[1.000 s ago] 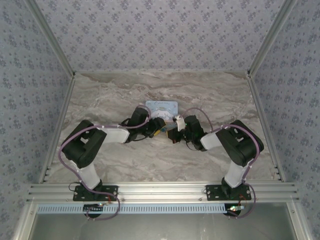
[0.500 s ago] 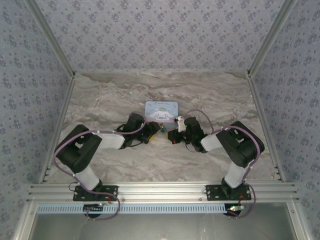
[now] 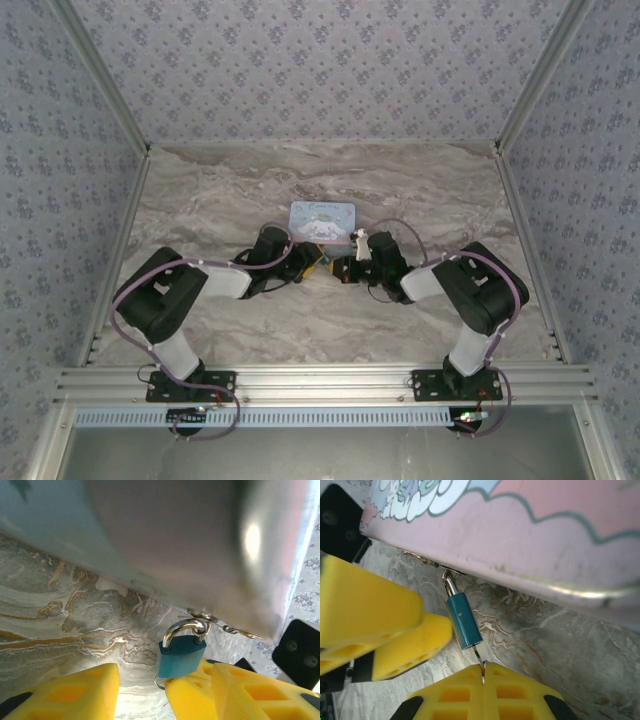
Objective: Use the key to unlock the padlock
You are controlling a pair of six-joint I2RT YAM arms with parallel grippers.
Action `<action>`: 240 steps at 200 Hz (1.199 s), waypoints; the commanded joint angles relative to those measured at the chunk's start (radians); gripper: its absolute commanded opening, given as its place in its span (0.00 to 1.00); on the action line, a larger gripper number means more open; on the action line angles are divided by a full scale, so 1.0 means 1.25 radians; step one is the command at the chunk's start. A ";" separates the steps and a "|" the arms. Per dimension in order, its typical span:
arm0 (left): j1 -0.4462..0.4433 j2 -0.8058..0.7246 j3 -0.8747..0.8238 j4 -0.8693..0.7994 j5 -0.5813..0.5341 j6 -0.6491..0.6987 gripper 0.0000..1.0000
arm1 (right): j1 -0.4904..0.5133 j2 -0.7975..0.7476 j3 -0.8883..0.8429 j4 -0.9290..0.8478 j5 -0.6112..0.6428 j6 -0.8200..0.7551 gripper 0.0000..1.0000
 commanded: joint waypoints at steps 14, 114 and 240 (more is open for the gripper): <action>-0.008 0.021 0.012 0.042 -0.009 -0.015 0.48 | 0.007 -0.028 0.027 -0.005 -0.021 0.053 0.00; -0.012 0.040 0.024 0.064 -0.009 -0.024 0.40 | 0.017 -0.039 0.055 -0.033 -0.034 0.152 0.00; -0.014 0.037 0.033 0.070 -0.020 -0.032 0.20 | 0.016 -0.029 0.063 -0.010 -0.048 0.263 0.00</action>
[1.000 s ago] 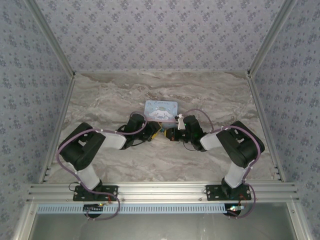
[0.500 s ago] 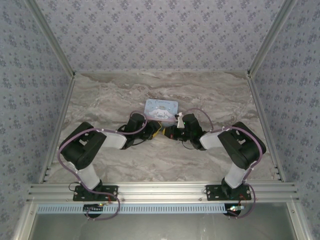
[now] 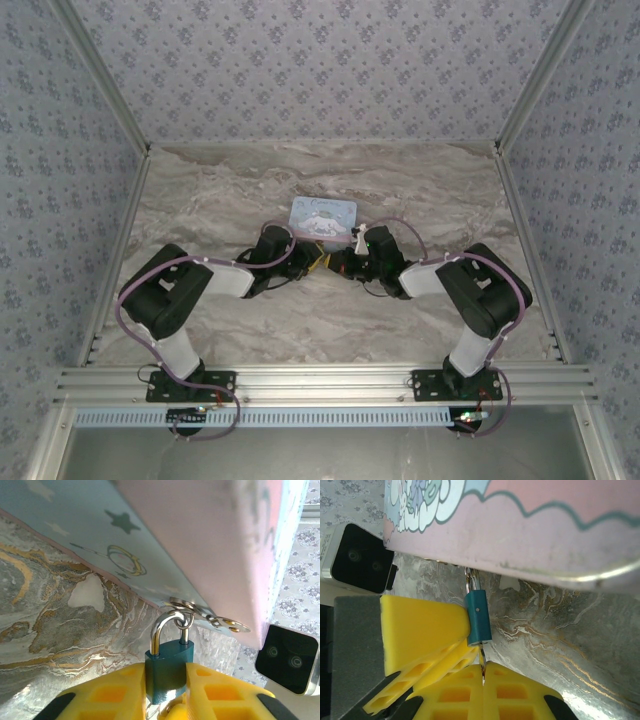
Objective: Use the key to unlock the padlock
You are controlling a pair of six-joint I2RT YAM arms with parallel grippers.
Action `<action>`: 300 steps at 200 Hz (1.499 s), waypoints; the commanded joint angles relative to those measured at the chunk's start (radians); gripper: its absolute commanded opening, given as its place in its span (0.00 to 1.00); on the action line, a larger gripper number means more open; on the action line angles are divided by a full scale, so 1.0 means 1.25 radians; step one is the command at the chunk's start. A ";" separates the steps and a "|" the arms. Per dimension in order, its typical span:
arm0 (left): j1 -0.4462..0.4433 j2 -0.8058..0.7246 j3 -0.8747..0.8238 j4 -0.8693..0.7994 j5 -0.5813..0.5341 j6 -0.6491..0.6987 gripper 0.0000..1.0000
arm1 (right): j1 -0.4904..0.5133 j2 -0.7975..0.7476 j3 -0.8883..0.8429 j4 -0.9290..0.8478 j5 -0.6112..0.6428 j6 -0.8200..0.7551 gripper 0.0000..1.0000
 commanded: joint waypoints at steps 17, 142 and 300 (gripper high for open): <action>-0.009 0.006 0.020 0.010 -0.011 0.000 0.17 | 0.005 -0.007 0.022 0.042 -0.032 0.034 0.00; -0.009 0.007 0.024 0.012 -0.002 -0.016 0.37 | 0.000 0.000 0.023 0.095 -0.040 0.133 0.00; -0.009 -0.029 0.013 -0.023 -0.029 -0.021 0.00 | -0.016 -0.035 -0.016 0.045 -0.007 0.035 0.26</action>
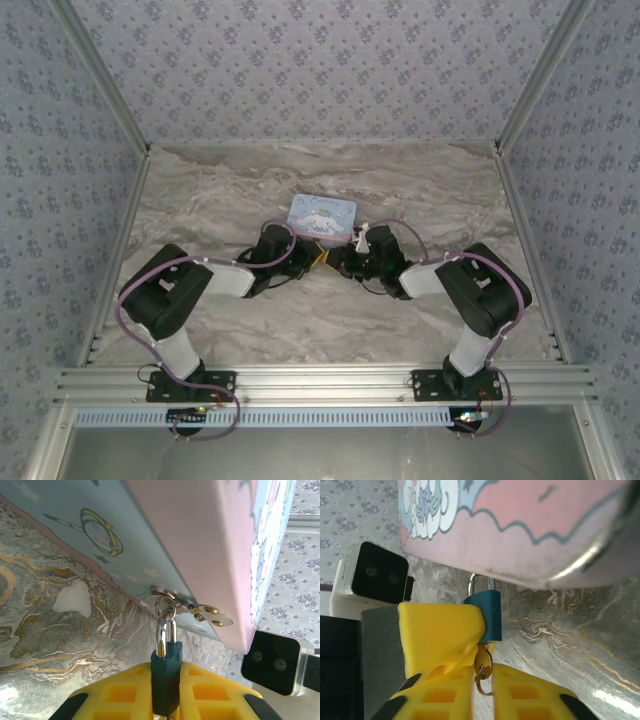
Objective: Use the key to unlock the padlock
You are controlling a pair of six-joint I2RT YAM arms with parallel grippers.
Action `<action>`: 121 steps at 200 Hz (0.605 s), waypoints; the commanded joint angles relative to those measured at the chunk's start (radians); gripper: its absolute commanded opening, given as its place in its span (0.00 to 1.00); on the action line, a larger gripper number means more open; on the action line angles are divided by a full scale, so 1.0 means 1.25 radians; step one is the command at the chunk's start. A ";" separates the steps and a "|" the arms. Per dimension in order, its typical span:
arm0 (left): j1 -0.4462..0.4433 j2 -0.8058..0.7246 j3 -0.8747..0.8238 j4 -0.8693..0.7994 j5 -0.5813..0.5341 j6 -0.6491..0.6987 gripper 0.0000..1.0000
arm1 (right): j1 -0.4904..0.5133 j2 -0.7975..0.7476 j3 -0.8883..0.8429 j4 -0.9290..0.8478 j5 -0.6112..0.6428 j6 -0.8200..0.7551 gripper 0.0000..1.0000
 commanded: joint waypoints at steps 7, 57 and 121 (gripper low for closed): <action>-0.005 -0.032 0.009 -0.038 -0.011 0.006 0.00 | -0.008 -0.051 -0.008 -0.039 0.021 -0.100 0.28; -0.004 -0.068 0.045 -0.144 0.001 -0.011 0.00 | 0.003 -0.208 -0.006 -0.293 0.156 -0.448 0.40; -0.005 -0.097 0.094 -0.259 0.016 -0.052 0.00 | 0.079 -0.383 -0.044 -0.369 0.344 -0.915 0.47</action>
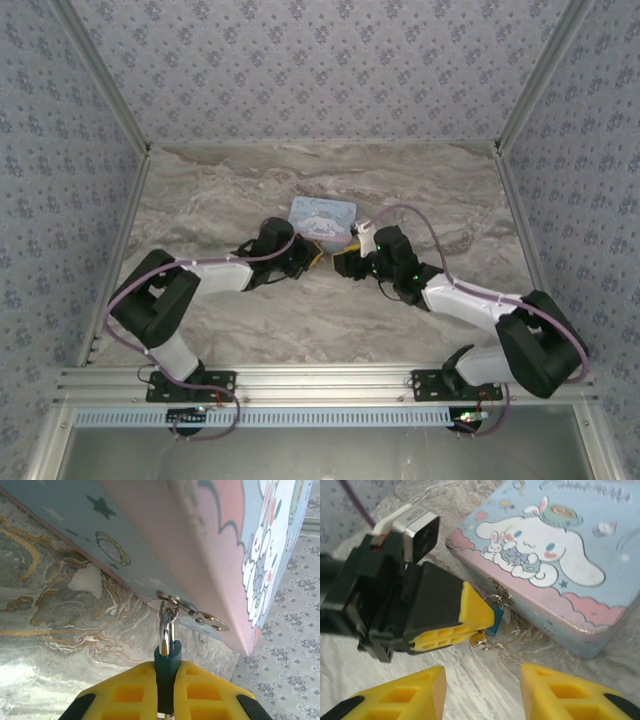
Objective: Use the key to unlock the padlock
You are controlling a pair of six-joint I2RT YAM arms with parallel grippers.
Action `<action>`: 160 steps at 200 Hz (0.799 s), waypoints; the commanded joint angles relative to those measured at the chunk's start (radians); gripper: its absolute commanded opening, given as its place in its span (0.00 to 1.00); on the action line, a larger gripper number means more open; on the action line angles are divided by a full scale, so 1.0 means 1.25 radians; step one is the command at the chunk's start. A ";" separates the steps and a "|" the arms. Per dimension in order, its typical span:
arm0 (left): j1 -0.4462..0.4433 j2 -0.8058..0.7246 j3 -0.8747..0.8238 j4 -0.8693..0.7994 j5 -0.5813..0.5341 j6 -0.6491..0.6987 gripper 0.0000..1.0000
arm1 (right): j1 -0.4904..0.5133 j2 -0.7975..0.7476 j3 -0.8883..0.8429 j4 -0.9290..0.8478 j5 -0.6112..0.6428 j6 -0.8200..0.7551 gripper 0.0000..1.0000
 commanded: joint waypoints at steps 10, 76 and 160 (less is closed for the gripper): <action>-0.005 -0.037 0.032 -0.050 0.019 -0.047 0.00 | 0.021 -0.070 -0.042 -0.028 0.099 -0.284 0.47; -0.005 -0.036 0.064 -0.093 0.048 -0.094 0.00 | 0.090 -0.059 -0.116 0.107 0.150 -0.636 0.54; -0.004 -0.037 0.064 -0.098 0.061 -0.122 0.00 | 0.139 0.097 -0.078 0.250 0.234 -0.723 0.51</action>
